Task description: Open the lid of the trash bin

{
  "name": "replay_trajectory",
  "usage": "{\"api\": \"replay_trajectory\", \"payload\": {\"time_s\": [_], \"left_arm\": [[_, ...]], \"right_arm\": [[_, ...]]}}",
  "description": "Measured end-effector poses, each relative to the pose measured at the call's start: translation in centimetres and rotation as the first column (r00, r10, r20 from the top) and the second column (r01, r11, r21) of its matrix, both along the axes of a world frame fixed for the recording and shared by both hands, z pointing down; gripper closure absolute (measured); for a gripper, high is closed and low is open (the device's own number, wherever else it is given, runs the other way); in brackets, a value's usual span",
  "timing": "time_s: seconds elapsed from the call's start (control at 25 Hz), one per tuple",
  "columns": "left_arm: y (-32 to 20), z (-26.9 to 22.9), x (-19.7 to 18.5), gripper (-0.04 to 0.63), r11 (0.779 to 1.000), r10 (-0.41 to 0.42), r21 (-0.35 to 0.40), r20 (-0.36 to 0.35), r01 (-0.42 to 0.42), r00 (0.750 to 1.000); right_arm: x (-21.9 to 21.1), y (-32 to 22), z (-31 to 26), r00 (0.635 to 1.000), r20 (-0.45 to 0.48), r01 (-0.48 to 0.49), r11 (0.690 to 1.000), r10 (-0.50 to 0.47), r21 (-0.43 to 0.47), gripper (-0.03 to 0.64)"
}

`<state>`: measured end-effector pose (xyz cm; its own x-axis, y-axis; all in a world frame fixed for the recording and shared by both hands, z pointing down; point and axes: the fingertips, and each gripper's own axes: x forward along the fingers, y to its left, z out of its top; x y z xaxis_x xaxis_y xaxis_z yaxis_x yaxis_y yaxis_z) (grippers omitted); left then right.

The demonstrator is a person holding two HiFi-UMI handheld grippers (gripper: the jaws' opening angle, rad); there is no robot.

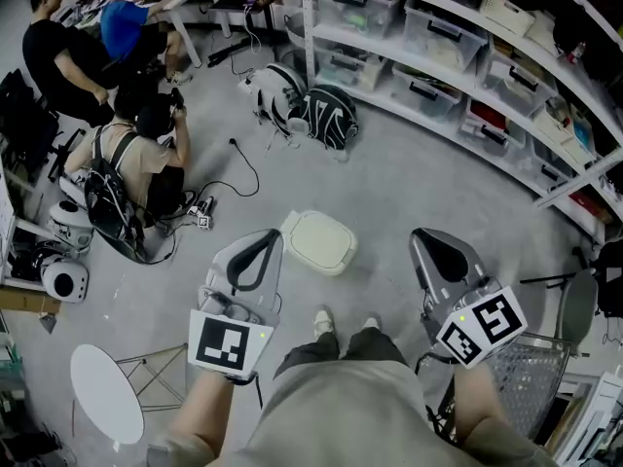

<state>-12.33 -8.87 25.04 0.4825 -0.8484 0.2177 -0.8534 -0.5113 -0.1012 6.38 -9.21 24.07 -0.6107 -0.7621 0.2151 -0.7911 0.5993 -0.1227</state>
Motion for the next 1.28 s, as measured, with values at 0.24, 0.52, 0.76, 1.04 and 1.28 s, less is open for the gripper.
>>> {"api": "replay_trajectory", "payload": {"time_s": [0.24,0.52,0.76,1.04,1.28], "left_arm": [[-3.1,3.1,-0.1,0.594,0.998,-0.035,-0.059,0.014,0.036,0.999],[-6.6,10.9,0.8,0.594,0.982,-0.073,-0.168,0.059,0.082,0.996],[-8.3,19.7,1.6,0.594,0.952,-0.091,-0.283,0.090,0.113,0.992],[-8.8,31.4,1.9,0.594,0.891,-0.110,-0.430,0.114,0.149,0.987],[-7.0,40.4,1.4,0.594,0.825,-0.104,-0.543,0.126,0.156,0.987]], "right_arm": [[0.4,-3.9,4.5,1.000,-0.015,0.025,0.996,-0.027,-0.091,0.614],[0.5,-8.8,15.3,0.994,-0.026,0.097,0.968,-0.106,-0.232,0.614],[0.5,-10.6,27.7,0.982,-0.053,0.148,0.917,-0.180,-0.370,0.614],[-0.1,-10.8,42.0,0.966,-0.079,0.170,0.831,-0.248,-0.529,0.614],[-1.1,-8.6,53.2,0.951,-0.105,0.158,0.749,-0.291,-0.643,0.614]]}}
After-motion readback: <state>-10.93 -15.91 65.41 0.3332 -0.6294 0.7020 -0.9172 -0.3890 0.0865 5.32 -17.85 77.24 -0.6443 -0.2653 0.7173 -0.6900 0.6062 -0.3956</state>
